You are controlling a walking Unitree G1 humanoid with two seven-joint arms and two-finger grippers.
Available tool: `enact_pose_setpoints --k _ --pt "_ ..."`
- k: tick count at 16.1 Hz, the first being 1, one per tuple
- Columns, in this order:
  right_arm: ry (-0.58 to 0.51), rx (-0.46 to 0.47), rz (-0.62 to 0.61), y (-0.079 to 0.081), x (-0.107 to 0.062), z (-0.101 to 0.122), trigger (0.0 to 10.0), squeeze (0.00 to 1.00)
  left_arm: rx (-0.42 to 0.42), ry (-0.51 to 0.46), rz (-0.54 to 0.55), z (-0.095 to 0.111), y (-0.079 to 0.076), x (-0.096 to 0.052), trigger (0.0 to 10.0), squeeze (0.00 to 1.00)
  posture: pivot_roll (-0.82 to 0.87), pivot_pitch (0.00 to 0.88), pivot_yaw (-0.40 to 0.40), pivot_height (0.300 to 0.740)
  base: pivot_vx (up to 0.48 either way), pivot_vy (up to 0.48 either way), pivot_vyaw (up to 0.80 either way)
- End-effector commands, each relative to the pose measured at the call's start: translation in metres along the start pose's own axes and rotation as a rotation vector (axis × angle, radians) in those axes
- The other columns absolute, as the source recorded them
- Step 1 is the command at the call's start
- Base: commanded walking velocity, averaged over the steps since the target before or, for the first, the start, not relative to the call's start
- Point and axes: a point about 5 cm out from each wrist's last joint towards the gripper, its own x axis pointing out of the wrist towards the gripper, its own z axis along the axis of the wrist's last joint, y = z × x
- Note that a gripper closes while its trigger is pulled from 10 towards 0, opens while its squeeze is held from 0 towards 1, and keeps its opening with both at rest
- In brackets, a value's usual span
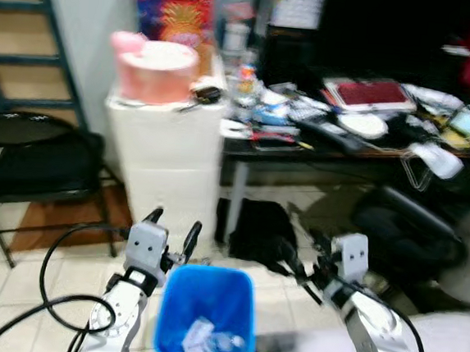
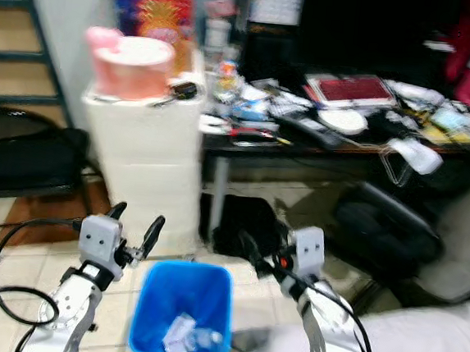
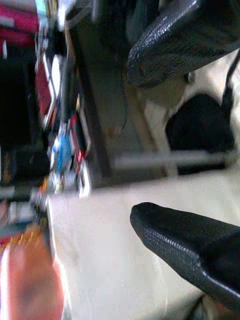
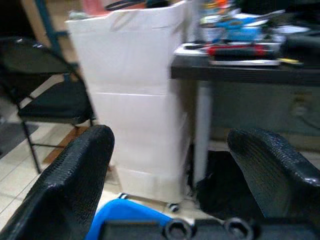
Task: Clean up the room
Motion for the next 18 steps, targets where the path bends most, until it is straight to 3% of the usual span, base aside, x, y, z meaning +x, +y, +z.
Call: enact_pose_setpoints --k 1,3,10,12,18 --pt "0.012 -0.005 -0.039 -0.0064 -0.0057 -0.0044 10.0 0.00 -0.028 0.004 -0.038 0.0032 -0.0081 0.0026 10.0 0.00 0.02 0.000 -0.024 0.740 0.000 0.000 -0.80" --pt "0.005 -0.027 -0.051 -0.0070 -0.0054 -0.0035 10.0 0.00 0.048 0.004 -0.048 0.0043 -0.0054 0.0039 10.0 0.00 0.01 0.000 -0.018 0.740 0.000 0.000 0.00" --pt "-0.007 -0.022 -0.025 -0.0024 -0.0022 -0.0039 10.0 0.00 0.041 0.009 -0.080 0.0051 -0.0132 0.0027 10.0 0.00 0.01 0.000 -0.014 0.740 0.000 -0.468 0.00" --pt "-0.009 -0.022 -0.019 -0.0027 -0.0011 -0.0031 10.0 0.00 0.001 0.021 -0.072 0.0028 -0.0119 0.0031 10.0 0.00 0.01 0.000 -0.018 0.740 0.000 0.000 0.00" --pt "-0.002 -0.009 0.006 -0.0021 0.0005 -0.0037 10.0 0.00 0.041 0.022 -0.079 0.0034 -0.0139 0.0047 10.0 0.00 0.02 0.000 -0.022 0.740 0.000 0.000 0.00"
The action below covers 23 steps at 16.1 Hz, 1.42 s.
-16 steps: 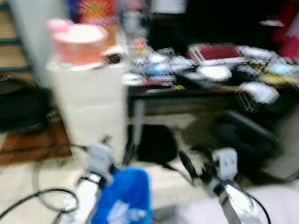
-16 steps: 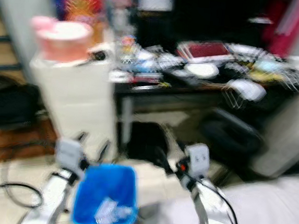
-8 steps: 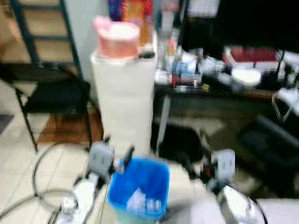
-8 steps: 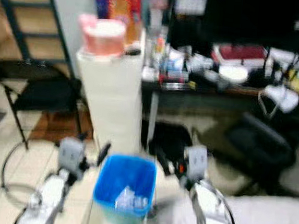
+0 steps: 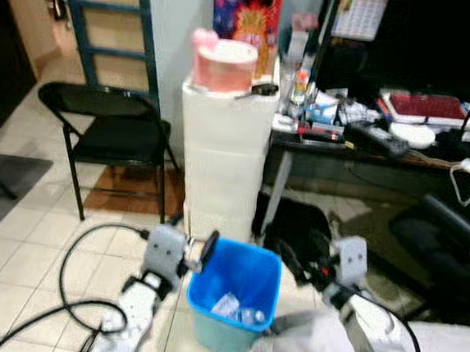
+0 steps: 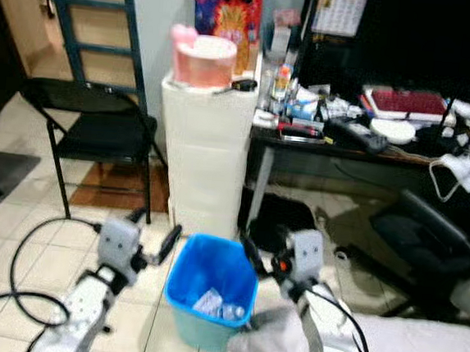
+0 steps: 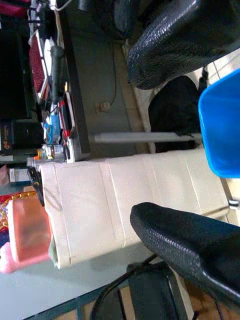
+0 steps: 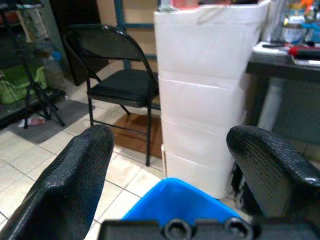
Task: Clean up the room
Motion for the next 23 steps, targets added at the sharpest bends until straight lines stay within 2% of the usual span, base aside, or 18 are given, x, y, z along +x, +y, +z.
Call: enact_pose_setpoints --k 1,10,18,23 --pt "-0.002 0.002 -0.007 -0.0034 0.0001 0.0021 10.0 0.00 -0.004 0.001 -0.009 0.0024 -0.0013 0.0039 10.0 0.00 0.02 0.000 -0.022 0.740 0.000 0.000 0.00" --pt "0.013 0.011 -0.003 -0.0046 -0.0017 -0.0013 10.0 0.00 -0.028 0.015 -0.020 0.0014 -0.0037 0.0069 10.0 0.00 0.01 0.000 -0.022 0.740 -0.361 -0.302 0.00" --pt "0.016 0.009 0.004 -0.0049 -0.0005 -0.0011 10.0 0.00 -0.050 0.045 -0.017 -0.0027 -0.0025 0.0075 10.0 0.00 0.01 0.000 -0.024 0.740 0.000 0.000 0.00" --pt "0.022 0.014 0.016 -0.0039 0.0003 -0.0023 10.0 0.00 -0.071 0.060 -0.022 -0.0045 -0.0039 0.0084 10.0 0.00 0.01 0.000 -0.025 0.740 -0.335 0.000 0.00"
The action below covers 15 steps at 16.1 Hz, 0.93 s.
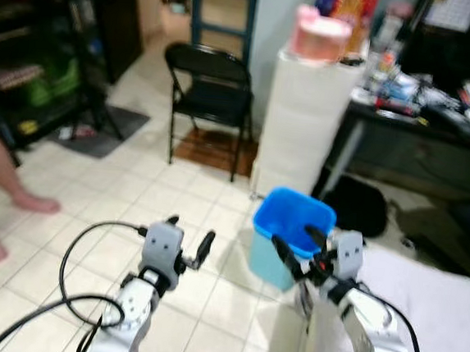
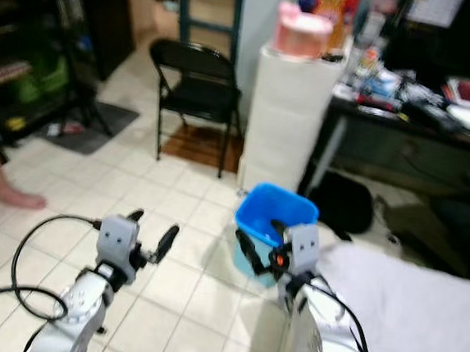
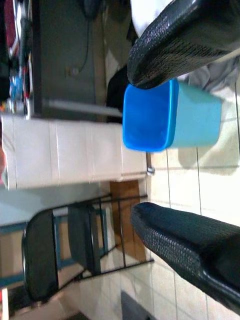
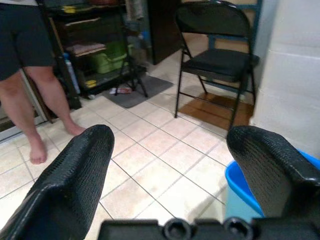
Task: Clean up the room
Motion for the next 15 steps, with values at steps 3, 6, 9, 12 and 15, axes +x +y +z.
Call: enact_pose_setpoints --k 3,6,9,12,15 --pt "0.022 0.011 -0.005 -0.0029 -0.0038 -0.0046 10.0 0.00 -0.021 0.009 -0.015 -0.0016 -0.0046 -0.0005 10.0 0.00 0.01 0.000 -0.026 0.740 -0.399 0.000 0.00" --pt "0.027 0.011 0.001 -0.0025 -0.0040 -0.0054 10.0 0.00 0.003 -0.009 -0.021 -0.0004 -0.0056 -0.0007 10.0 0.00 0.01 0.000 -0.028 0.740 -0.129 0.000 0.00" --pt "0.032 0.013 0.005 -0.0023 -0.0045 -0.0066 10.0 0.00 0.009 -0.024 -0.028 0.0008 -0.0076 -0.0005 10.0 0.00 0.01 0.000 -0.028 0.740 0.000 0.000 0.00" --pt "0.035 0.015 0.009 -0.0017 -0.0052 -0.0075 10.0 0.00 0.010 -0.032 -0.027 0.0013 -0.0061 -0.0002 10.0 0.00 0.01 0.000 -0.027 0.740 0.000 0.000 0.00" --pt "0.034 0.014 0.010 -0.0014 -0.0052 -0.0076 10.0 0.00 -0.004 -0.028 -0.023 0.0008 -0.0056 0.0008 10.0 0.00 0.01 0.000 -0.026 0.740 0.000 0.000 0.00"
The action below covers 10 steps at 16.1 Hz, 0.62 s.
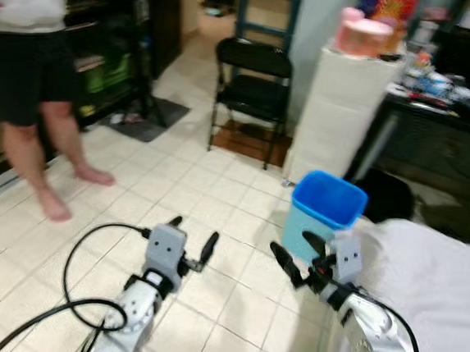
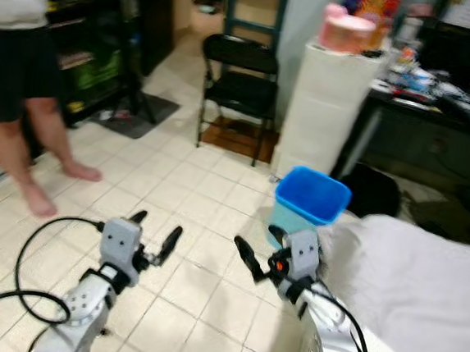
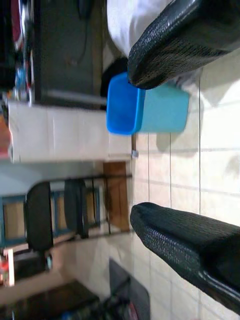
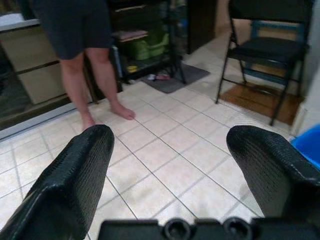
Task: Clean up the room
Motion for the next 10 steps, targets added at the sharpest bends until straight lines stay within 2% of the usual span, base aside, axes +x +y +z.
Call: enact_pose_setpoints --k 1,7,10 --pt "0.005 -0.001 -0.005 -0.002 -0.002 0.000 10.0 0.00 -0.005 -0.005 -0.004 0.002 -0.001 0.002 10.0 0.00 0.01 0.000 -0.027 0.740 0.000 0.000 0.00" --pt "-0.019 -0.024 -0.003 -0.003 0.002 0.008 10.0 0.00 0.013 0.008 0.013 0.000 0.002 0.002 10.0 0.00 0.01 0.000 -0.033 0.740 0.000 0.000 0.00" --pt "-0.016 -0.031 -0.021 -0.004 0.006 0.010 10.0 0.00 0.039 0.018 0.037 0.003 0.004 0.008 10.0 0.00 0.02 0.000 -0.035 0.740 0.000 0.000 0.00"
